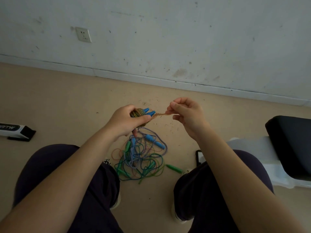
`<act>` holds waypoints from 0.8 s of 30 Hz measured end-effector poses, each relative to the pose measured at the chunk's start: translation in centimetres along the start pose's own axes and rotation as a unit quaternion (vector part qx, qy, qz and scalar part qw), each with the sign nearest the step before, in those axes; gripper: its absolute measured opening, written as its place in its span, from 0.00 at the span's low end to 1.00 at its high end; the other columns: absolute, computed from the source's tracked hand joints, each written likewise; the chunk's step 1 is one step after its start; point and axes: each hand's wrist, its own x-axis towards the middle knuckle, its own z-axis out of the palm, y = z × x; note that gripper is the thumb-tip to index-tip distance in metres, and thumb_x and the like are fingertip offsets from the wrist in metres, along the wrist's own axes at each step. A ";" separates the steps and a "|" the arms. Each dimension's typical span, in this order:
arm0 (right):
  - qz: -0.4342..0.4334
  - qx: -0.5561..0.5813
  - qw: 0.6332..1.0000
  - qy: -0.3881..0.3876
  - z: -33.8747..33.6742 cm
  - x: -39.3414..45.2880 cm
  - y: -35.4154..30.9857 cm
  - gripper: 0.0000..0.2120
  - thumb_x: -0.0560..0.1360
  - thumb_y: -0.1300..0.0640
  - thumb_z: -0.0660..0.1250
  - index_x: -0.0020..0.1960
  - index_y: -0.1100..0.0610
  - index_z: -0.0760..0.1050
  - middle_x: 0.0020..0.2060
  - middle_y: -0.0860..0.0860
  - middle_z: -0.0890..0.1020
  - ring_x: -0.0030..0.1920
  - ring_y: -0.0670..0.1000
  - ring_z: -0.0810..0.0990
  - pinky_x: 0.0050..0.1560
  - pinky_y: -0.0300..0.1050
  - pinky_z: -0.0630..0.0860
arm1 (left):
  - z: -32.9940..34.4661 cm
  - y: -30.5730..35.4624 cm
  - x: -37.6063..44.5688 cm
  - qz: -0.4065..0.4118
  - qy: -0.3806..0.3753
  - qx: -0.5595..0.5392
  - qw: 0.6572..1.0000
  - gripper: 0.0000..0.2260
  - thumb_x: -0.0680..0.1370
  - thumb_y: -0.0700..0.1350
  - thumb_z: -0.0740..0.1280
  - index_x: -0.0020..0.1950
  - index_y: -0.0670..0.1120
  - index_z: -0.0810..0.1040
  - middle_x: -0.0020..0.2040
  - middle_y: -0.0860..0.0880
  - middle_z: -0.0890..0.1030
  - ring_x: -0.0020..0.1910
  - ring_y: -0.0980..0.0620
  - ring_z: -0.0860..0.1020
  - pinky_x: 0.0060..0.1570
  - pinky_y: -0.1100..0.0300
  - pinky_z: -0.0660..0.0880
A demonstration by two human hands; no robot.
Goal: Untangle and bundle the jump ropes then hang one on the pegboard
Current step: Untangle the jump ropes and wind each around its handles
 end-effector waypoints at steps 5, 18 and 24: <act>-0.019 -0.087 0.996 -0.031 0.2 0.0 0.1 0.05 0.74 0.61 0.72 0.47 0.57 0.77 0.30 0.47 0.79 0.31 0.47 0.76 0.34 0.39 0.72 | 0.2 -0.2 -0.1 -0.024 -0.088 -0.072 0.993 0.13 0.76 0.51 0.73 0.55 0.48 0.74 0.50 0.45 0.83 0.38 0.47 0.86 0.29 0.57 0.80; -0.053 -0.391 0.916 -0.076 0.7 -0.4 0.6 0.13 0.72 0.38 0.70 0.44 0.48 0.83 0.22 0.42 0.73 0.22 0.41 0.67 0.25 0.34 0.65 | 0.4 0.1 -0.2 0.021 -0.039 -0.051 0.998 0.17 0.73 0.62 0.73 0.53 0.54 0.74 0.43 0.47 0.84 0.27 0.55 0.80 0.23 0.62 0.73; -0.153 -0.386 0.909 -0.032 0.5 -0.7 0.3 0.08 0.75 0.50 0.72 0.41 0.54 0.82 0.32 0.49 0.77 0.32 0.45 0.72 0.35 0.40 0.70 | -0.3 0.0 0.1 0.025 -0.041 -0.034 0.998 0.18 0.75 0.57 0.72 0.63 0.59 0.72 0.45 0.47 0.84 0.26 0.56 0.79 0.22 0.62 0.72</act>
